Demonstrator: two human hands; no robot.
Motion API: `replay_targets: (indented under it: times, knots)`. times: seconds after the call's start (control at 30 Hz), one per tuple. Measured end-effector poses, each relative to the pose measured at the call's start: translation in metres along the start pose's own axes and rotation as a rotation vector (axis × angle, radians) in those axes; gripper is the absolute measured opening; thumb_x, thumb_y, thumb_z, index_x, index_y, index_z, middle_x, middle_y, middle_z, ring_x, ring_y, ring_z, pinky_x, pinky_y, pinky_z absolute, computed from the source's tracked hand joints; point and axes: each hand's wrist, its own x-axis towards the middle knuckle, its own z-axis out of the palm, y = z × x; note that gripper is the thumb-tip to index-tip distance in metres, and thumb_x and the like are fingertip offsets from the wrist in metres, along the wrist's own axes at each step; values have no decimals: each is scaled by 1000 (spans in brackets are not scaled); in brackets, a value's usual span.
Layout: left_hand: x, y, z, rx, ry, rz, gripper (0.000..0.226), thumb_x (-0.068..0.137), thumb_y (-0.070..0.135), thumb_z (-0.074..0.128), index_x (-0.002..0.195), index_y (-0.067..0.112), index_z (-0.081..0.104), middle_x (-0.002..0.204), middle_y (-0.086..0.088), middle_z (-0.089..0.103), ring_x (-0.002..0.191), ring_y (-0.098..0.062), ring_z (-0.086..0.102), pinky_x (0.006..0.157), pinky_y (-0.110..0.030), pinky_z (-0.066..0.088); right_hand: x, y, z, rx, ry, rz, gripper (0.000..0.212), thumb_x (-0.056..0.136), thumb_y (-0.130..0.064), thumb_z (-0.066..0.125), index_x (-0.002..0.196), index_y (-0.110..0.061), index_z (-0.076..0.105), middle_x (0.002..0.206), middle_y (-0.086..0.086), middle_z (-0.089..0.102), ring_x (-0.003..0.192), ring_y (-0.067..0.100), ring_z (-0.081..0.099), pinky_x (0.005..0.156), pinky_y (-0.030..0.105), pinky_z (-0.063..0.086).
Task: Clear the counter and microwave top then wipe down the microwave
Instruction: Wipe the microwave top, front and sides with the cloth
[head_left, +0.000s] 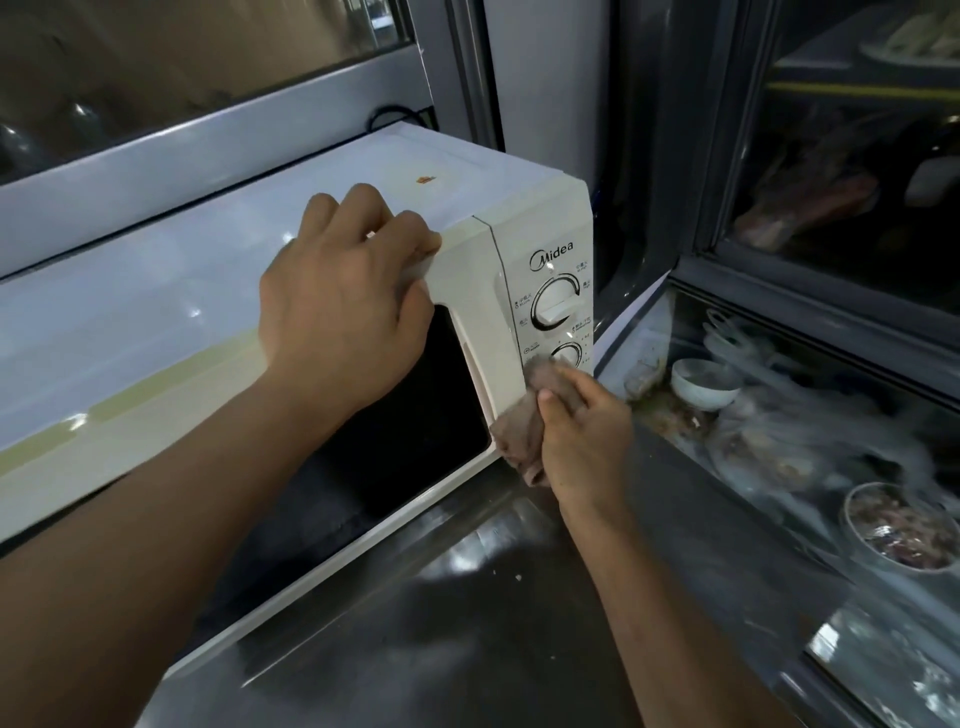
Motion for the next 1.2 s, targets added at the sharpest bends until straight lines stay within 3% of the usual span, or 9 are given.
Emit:
replay_targets:
  times: [0.13, 0.43, 0.67, 0.77, 0.87, 0.93, 1.0, 1.07, 1.2]
  knots:
    - [1, 0, -1, -34, -13, -12, 31, 81, 22, 51, 108, 17, 64, 98, -6, 54, 93, -30, 50, 56, -31, 34, 8, -15, 11, -11, 131, -189, 23, 86, -3, 60, 107, -8, 68, 106, 6, 67, 101, 13, 62, 95, 26, 49]
    - [2, -1, -1, -20, -6, -6, 30, 81, 21, 49, 107, 16, 64, 98, -6, 54, 90, -29, 49, 56, -30, 32, -3, 35, 22, -102, 223, -406, 22, 87, 6, 56, 104, 1, 68, 108, 1, 52, 101, 5, 53, 93, 4, 38]
    - [1, 0, -2, -8, -3, -6, 31, 81, 22, 49, 107, 17, 64, 96, -5, 54, 88, -28, 48, 56, -28, 29, 4, 74, 16, -216, 177, -97, 19, 87, 9, 45, 94, 1, 61, 105, 18, 55, 88, 16, 52, 77, 1, 34]
    - [0, 0, -2, 6, -4, 4, 30, 82, 22, 49, 107, 16, 64, 96, -6, 54, 87, -28, 48, 56, -25, 25, 24, 68, 10, -192, 215, 16, 17, 91, 4, 43, 103, 1, 54, 101, 9, 53, 93, 19, 53, 77, 8, 35]
    - [0, 0, -3, 31, -1, 18, 30, 81, 22, 50, 107, 16, 65, 96, -7, 54, 87, -29, 49, 52, -20, 17, 42, 52, -4, -98, 243, 52, 16, 94, 8, 39, 106, 5, 49, 76, -2, 45, 76, 10, 62, 53, -3, 35]
    - [1, 0, -3, 38, 7, 24, 30, 81, 21, 50, 106, 16, 65, 96, -7, 54, 88, -30, 49, 54, -22, 19, 46, 43, -6, -73, 241, 69, 19, 95, 7, 35, 111, 6, 45, 69, -1, 43, 51, -2, 50, 43, 0, 34]
    - [1, 0, -2, 32, 9, 23, 29, 81, 21, 50, 105, 16, 64, 96, -7, 54, 88, -31, 49, 55, -26, 24, 39, 50, 5, -128, 267, 5, 17, 96, -3, 37, 111, -6, 46, 76, 8, 53, 58, 3, 55, 51, 4, 43]
    - [1, 0, -2, 31, 15, 21, 29, 82, 21, 49, 105, 16, 64, 97, -7, 55, 88, -31, 49, 55, -27, 26, 18, 62, 23, -206, 192, -33, 11, 92, -22, 38, 96, -32, 41, 88, 20, 60, 73, 27, 65, 63, 34, 58]
    - [0, 0, -2, 38, 13, 12, 29, 82, 20, 50, 106, 16, 65, 96, -8, 55, 87, -31, 49, 55, -25, 21, -23, 80, 44, -234, 26, -93, 7, 87, -18, 39, 84, -24, 39, 82, 18, 52, 66, 33, 54, 59, 47, 53]
